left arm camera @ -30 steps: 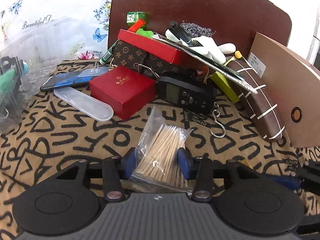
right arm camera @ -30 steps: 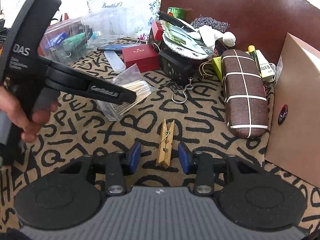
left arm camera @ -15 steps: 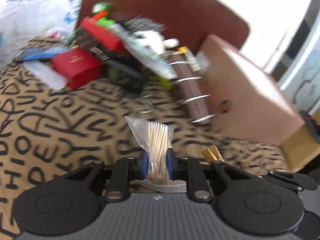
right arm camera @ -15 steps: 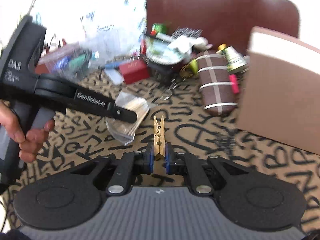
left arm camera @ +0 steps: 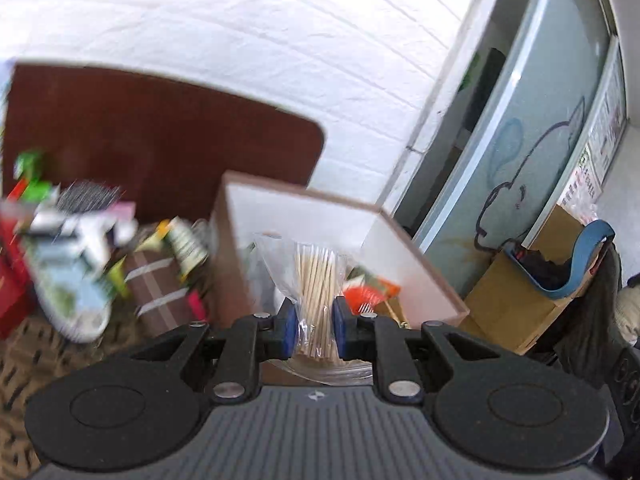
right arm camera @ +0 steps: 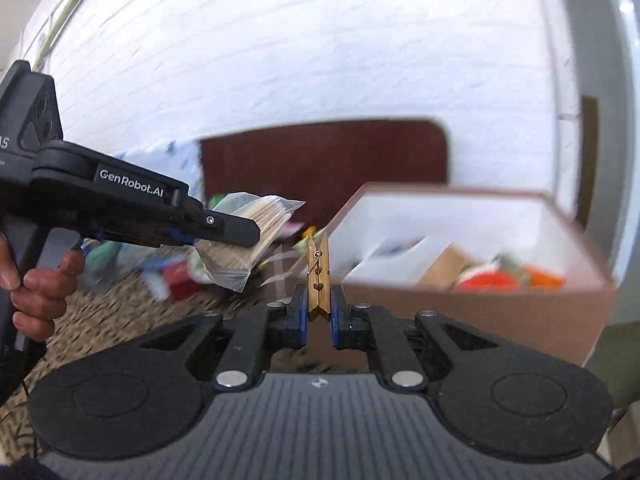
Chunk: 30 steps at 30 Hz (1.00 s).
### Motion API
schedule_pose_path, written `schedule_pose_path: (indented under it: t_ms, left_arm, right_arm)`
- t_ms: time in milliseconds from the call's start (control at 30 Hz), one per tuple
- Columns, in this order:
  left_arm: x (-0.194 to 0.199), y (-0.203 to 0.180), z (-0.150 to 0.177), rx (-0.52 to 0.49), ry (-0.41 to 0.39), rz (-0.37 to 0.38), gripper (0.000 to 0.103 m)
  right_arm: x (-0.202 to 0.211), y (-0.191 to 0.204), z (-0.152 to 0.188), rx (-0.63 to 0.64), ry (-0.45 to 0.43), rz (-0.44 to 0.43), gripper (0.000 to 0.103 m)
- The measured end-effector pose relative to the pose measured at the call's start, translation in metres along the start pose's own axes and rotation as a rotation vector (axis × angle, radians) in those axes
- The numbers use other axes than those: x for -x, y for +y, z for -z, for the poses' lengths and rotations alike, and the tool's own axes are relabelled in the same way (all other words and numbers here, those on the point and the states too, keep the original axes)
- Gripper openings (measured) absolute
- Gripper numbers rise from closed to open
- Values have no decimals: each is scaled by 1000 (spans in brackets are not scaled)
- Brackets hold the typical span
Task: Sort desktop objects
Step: 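Carry the toothpick bag and clothespin over the cardboard box and lower them inside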
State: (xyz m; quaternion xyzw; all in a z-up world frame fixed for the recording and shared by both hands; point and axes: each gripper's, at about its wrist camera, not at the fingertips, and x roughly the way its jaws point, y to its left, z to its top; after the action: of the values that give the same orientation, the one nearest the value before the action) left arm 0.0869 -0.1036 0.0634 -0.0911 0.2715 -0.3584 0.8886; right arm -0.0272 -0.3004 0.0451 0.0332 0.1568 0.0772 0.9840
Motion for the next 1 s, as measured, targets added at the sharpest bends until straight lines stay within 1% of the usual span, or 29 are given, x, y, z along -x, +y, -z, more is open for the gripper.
schedule_pose_path:
  t_ms: [100,233,433,567,600,667,700,733,767,833,867,900,933,967,1000]
  left_arm:
    - [-24,-12,-16,-20,4,4,19]
    - [-60,-21,-31,-64,18,-23,19]
    - [-114,-11,-32,-62,97,-44,19]
    - [-135,-7,-29,-55,110,-49,20]
    - [-137,-7,-29,-49,104,-45,22]
    - [-140,-3,-29,-26,88,-36,42]
    - [-141,-2,-29,-10,97,-28,73]
    - [-142,-1,-30,4,113,-28,96]
    - [-140,0,-29,15,119,-31,99]
    - [-137,1,-27,20,98,-27,99]
    - [-135,0,-26,20,94,-28,99]
    - [-135,0,-26,25,95,-35,100]
    - [-135,-1,-25,32,95,-42,100]
    - [-135,-2,-24,36,96,-48,100]
    - [-134,-3,-23,35,95,-52,99]
  right_arm:
    - [-2,-20,-13,-1,-35,49,9]
    - [-16,-50,-24,-7,-54,120,9]
    - [-49,-96,-23,-54,-7,180,9]
    - [-73,-108,-19,-73,35,185,9]
    - [-79,-110,-18,-75,43,186,9]
    - [-91,-114,-16,-74,57,177,10]
    - [-97,-116,-16,-64,80,169,12]
    - [-102,-116,-15,-51,112,172,28]
    - [-103,-115,-13,-42,125,187,53]
    - [-95,-112,-9,-16,94,207,60]
    - [-91,-110,-8,-6,86,206,67]
    - [-85,-109,-9,-2,77,206,72]
    - [-79,-107,-9,0,64,209,85]
    - [-73,-105,-10,5,45,212,95]
    - [-68,-103,-11,12,29,216,97]
